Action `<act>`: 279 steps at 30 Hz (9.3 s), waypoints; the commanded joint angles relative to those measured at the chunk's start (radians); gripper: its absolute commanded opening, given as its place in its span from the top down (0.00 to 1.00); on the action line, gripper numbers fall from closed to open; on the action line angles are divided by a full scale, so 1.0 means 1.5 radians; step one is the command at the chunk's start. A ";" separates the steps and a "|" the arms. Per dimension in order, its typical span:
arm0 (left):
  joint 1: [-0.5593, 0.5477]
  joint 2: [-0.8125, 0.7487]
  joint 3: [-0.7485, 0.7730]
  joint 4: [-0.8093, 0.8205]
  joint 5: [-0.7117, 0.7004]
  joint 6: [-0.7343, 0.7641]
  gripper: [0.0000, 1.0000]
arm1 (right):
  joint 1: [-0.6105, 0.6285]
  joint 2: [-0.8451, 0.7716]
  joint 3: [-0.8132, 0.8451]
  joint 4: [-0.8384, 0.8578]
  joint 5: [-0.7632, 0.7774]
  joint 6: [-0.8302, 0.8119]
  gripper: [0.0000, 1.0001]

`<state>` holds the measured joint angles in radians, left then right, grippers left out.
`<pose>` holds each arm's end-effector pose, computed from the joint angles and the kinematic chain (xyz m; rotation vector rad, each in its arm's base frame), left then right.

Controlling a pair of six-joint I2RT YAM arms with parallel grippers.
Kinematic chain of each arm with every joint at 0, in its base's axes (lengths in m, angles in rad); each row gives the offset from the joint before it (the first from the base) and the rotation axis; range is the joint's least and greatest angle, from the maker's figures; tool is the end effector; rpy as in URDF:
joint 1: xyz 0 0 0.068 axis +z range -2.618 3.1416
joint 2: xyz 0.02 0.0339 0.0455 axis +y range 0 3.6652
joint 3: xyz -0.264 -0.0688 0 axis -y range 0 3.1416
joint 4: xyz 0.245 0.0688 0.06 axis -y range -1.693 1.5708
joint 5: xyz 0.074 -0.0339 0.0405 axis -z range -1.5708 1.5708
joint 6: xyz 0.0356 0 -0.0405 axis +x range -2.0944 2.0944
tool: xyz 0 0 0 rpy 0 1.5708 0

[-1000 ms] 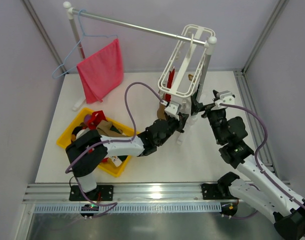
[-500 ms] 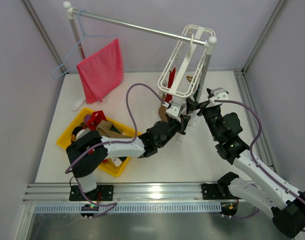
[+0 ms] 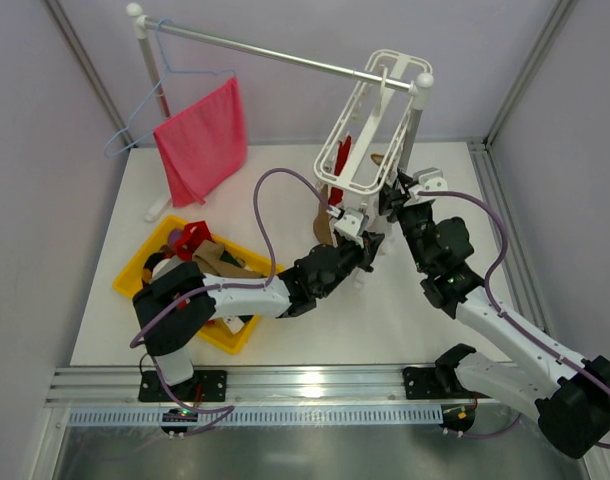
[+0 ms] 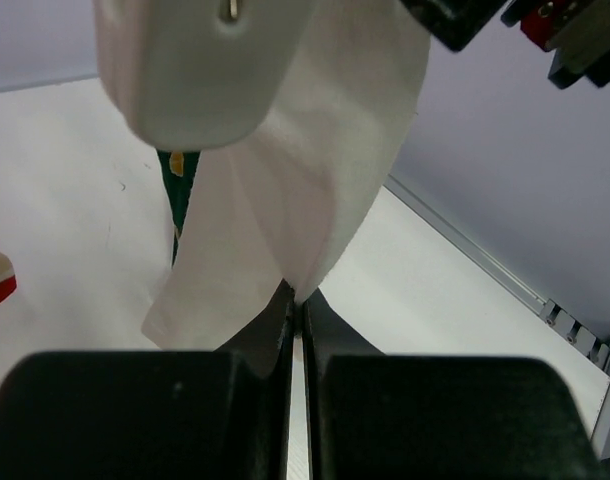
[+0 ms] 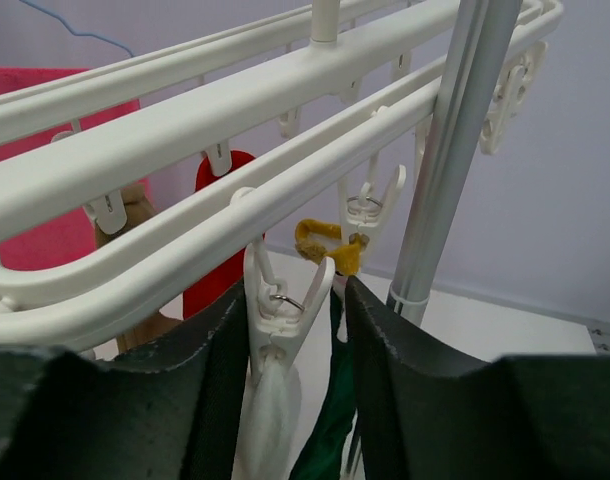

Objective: Remove the socks clipped to the hanger

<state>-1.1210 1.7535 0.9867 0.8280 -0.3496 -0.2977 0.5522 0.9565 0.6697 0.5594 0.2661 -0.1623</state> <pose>0.1820 -0.3489 0.2529 0.3535 1.5372 -0.8657 0.1957 0.1096 0.3466 -0.2379 1.2879 0.1599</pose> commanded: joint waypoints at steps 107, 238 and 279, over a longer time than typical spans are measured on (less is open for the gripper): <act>0.309 -0.787 -0.317 -0.858 -0.487 -0.349 0.00 | -0.003 -0.034 -0.043 0.116 0.154 -0.026 0.06; -0.057 -0.327 -0.218 -0.109 -0.220 -0.059 1.00 | -0.086 -0.159 0.046 -0.093 -0.329 0.164 0.00; -0.164 -0.224 -0.129 -0.063 -0.361 0.110 1.00 | -0.077 -0.288 0.091 -0.231 -0.275 0.134 0.00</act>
<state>-1.3632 1.4025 0.7551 0.6991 -0.8543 -0.1555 0.4324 0.5438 0.7605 0.2138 -0.0624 0.0299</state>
